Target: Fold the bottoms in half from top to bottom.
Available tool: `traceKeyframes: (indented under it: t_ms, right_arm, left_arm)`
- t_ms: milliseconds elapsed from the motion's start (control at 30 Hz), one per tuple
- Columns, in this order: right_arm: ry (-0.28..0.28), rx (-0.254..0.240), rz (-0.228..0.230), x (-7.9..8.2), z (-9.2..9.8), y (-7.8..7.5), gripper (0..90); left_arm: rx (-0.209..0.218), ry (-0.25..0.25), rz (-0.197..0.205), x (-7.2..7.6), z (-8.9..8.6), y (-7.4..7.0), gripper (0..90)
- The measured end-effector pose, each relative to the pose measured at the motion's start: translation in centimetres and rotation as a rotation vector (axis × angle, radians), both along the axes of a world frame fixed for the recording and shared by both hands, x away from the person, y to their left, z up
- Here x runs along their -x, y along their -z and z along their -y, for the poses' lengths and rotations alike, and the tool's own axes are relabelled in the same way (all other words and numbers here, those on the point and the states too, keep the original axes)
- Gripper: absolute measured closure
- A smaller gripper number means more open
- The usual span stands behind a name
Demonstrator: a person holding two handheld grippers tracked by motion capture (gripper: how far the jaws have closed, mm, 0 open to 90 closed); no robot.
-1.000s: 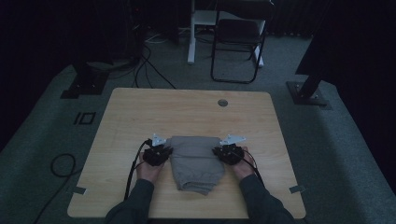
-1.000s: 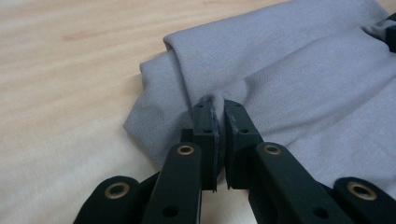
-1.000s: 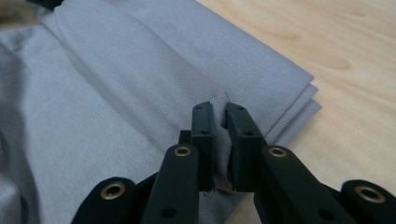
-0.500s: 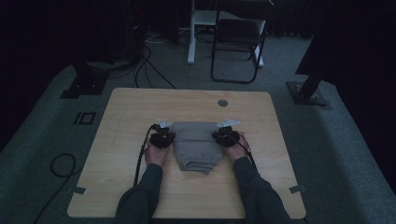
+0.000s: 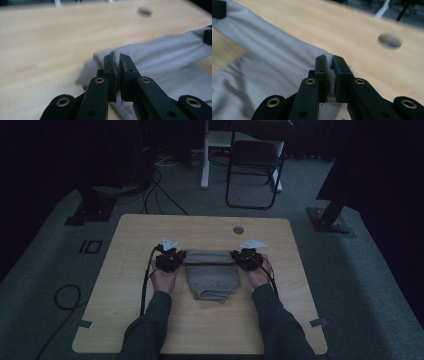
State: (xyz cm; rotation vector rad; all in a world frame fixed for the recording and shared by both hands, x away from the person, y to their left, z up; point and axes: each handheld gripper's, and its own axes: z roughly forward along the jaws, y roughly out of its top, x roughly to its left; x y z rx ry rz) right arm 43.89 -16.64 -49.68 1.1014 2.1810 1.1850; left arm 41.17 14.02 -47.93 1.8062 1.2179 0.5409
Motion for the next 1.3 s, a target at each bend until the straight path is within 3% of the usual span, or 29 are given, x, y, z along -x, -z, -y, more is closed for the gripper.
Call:
traceKeyframes:
  t_ms: [167, 333, 533, 633, 667, 733, 800, 867, 1000, 1167, 1300]
  right_arm:
    - [-0.022, -0.035, 0.086, 1.8, 1.0, -3.3, 84.2]
    - [-0.061, -0.036, 0.134, 4.3, 1.9, -4.9, 84.2]
    - [-0.111, -0.058, 0.120, 7.7, 3.2, -4.1, 84.0]
    - [-0.127, -0.035, 0.104, 8.7, 3.3, -3.1, 83.8]
    - [-0.140, -0.037, 0.086, 9.3, 3.5, -2.4, 83.6]
    - [-0.181, -0.033, 0.061, 10.8, 4.2, -1.0, 79.3]
    - [-0.232, -0.055, 0.039, 11.2, 5.0, -0.5, 67.8]
    - [-0.221, -0.083, 0.038, 11.3, 5.6, -0.4, 56.8]
    - [-0.186, -0.104, 0.020, 10.8, 5.7, -0.2, 54.1]
    - [-0.199, -0.061, -0.024, 10.5, 4.1, 1.1, 52.2]
    - [-0.220, -0.023, -0.052, 10.6, 2.8, 2.0, 52.5]
  left_arm:
    - [0.066, 0.052, 0.077, 2.0, -0.5, -3.3, 85.1]
    - [0.071, 0.113, 0.111, 4.3, -0.7, -4.5, 85.1]
    - [0.107, 0.179, 0.079, 7.0, -1.0, -3.5, 84.8]
    - [0.131, 0.217, 0.043, 8.2, -1.2, -2.5, 83.6]
    - [0.144, 0.253, 0.009, 9.3, -1.3, -1.4, 83.6]
    - [0.152, 0.304, -0.019, 10.2, -1.6, -0.7, 80.2]
    - [0.132, 0.319, 0.002, 10.8, -1.8, -0.4, 72.3]
    - [0.119, 0.303, -0.004, 10.7, -2.0, -0.3, 68.5]
    - [0.098, 0.295, -0.037, 10.0, -1.4, 0.3, 63.9]
    - [0.054, 0.341, -0.074, 9.8, 0.7, 1.5, 59.8]
    - [-0.016, 0.359, -0.106, 9.8, 2.4, 3.1, 59.3]
